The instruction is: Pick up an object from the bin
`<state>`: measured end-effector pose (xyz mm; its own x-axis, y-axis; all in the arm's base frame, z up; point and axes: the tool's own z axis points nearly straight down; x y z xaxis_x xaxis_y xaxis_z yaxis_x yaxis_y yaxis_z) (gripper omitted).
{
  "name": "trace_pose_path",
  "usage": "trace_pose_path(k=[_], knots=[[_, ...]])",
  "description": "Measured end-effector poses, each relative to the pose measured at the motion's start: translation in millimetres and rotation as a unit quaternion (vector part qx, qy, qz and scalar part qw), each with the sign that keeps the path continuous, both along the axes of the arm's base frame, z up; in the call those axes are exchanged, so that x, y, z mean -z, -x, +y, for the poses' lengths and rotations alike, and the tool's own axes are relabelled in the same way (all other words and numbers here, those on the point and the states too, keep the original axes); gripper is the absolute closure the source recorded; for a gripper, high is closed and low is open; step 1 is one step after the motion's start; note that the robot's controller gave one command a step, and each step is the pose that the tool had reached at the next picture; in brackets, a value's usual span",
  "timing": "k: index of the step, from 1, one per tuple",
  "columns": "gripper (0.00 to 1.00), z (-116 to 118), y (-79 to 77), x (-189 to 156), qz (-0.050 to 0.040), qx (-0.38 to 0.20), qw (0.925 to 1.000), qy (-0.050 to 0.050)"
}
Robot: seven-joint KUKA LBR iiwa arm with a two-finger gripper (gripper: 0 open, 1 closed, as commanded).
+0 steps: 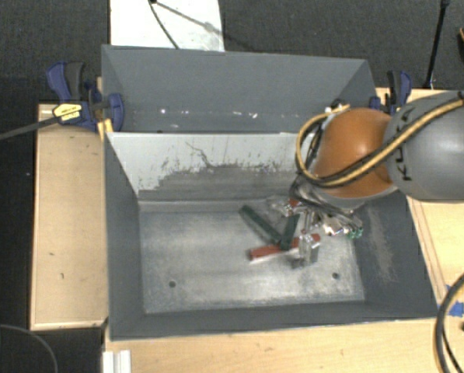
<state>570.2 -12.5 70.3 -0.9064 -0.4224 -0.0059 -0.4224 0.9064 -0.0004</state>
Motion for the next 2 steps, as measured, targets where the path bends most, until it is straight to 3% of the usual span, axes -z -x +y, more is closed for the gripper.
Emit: trace_pose_path(k=[1, 2], knots=[[1.0, -1, 0.4, 0, 0.0006, 0.001, 1.0, 0.0], [1.0, -38, 0.7, -136, -0.0027, -0.019, 0.9998, 0.002]])
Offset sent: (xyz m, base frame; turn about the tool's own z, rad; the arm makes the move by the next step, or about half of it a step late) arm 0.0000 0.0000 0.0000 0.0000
